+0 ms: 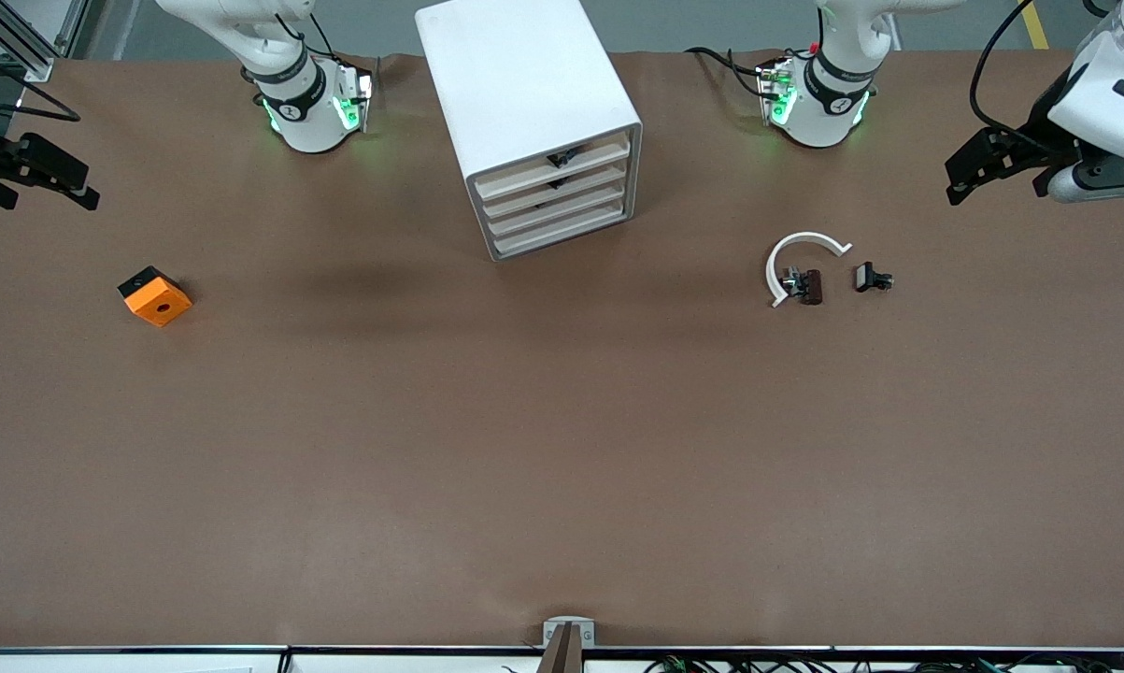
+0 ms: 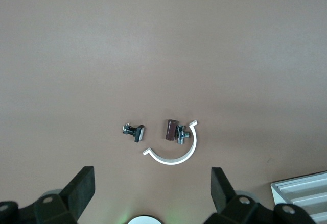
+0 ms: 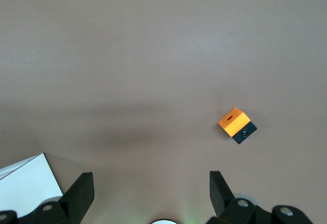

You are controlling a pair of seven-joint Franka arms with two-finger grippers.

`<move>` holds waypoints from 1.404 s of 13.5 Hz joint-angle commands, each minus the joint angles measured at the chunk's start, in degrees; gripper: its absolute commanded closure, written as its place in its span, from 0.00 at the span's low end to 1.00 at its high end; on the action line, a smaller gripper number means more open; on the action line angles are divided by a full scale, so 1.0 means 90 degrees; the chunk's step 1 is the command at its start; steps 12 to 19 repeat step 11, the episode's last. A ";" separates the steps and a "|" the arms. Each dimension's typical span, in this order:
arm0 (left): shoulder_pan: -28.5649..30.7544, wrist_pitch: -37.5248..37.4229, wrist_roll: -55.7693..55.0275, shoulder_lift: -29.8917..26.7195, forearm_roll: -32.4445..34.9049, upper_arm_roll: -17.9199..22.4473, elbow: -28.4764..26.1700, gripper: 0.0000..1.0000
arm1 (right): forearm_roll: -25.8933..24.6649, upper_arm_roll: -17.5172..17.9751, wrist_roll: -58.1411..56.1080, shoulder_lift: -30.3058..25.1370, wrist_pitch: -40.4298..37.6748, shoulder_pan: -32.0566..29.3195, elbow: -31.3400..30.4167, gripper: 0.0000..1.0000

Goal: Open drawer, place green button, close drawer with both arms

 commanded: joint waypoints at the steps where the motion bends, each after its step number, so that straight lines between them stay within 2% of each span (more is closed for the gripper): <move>1: 0.0044 0.0149 0.0127 -0.0108 -0.0103 0.0016 -0.0179 0.00 | 0.0084 -0.0008 0.0021 -0.0169 0.0013 0.0004 -0.0153 0.00; 10: 0.0064 0.0101 0.0186 0.0468 -0.0084 0.0036 0.0309 0.00 | 0.0084 -0.0008 0.0246 -0.0179 -0.0027 -0.0005 -0.0153 0.00; 19: 0.0064 0.0101 0.0186 0.0478 -0.0084 0.0036 0.0358 0.00 | 0.0084 -0.0008 0.0236 -0.0179 -0.0007 0.0004 -0.0153 0.00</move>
